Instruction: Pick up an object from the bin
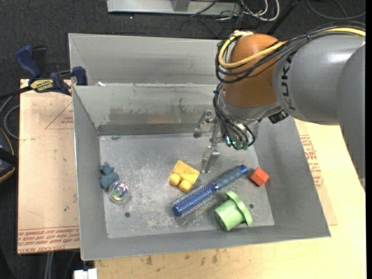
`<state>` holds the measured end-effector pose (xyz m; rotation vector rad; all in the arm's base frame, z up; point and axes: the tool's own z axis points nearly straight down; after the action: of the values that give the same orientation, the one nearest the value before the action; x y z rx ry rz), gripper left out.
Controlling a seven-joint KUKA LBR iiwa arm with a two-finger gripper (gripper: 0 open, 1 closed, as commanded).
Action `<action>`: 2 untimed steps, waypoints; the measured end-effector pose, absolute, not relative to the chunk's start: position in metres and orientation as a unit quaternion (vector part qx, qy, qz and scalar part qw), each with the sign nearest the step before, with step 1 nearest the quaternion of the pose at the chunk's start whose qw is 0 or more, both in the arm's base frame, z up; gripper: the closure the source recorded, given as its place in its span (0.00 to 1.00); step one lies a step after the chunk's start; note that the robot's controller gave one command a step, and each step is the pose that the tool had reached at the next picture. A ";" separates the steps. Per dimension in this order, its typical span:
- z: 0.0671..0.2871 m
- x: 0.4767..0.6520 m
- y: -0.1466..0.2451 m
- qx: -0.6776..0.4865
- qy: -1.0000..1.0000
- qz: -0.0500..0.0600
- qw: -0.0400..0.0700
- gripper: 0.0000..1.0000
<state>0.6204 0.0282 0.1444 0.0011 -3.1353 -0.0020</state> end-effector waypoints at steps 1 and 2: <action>0.082 0.572 0.071 0.007 -1.000 -0.002 0.001 0.00; 0.085 0.575 0.068 0.005 -1.000 -0.001 -0.002 1.00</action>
Offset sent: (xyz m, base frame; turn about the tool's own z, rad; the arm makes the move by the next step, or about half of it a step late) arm -0.0465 0.0391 -0.0600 -0.0091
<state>0.5750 0.0683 0.0848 0.0156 -3.1457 -0.0031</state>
